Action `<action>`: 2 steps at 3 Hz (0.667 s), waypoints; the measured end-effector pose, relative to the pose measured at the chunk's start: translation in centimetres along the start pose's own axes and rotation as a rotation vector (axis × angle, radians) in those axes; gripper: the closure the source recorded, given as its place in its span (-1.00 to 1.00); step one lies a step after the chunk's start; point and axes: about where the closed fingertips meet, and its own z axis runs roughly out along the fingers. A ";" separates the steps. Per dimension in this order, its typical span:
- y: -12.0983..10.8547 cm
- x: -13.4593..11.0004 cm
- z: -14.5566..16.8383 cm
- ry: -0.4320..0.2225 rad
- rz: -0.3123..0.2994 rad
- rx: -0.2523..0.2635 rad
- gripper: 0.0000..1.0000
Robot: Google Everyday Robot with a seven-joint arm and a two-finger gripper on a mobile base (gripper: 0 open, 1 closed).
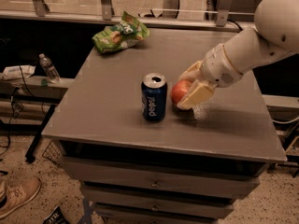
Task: Move apple near pepsi can
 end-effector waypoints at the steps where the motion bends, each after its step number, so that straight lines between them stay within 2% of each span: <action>1: 0.1 -0.1 0.1 0.000 -0.002 -0.003 0.63; 2: 0.1 -0.2 0.3 0.000 -0.004 -0.005 0.20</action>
Offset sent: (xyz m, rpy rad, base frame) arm -0.0002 0.0014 -0.0003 -0.0002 0.0007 0.0026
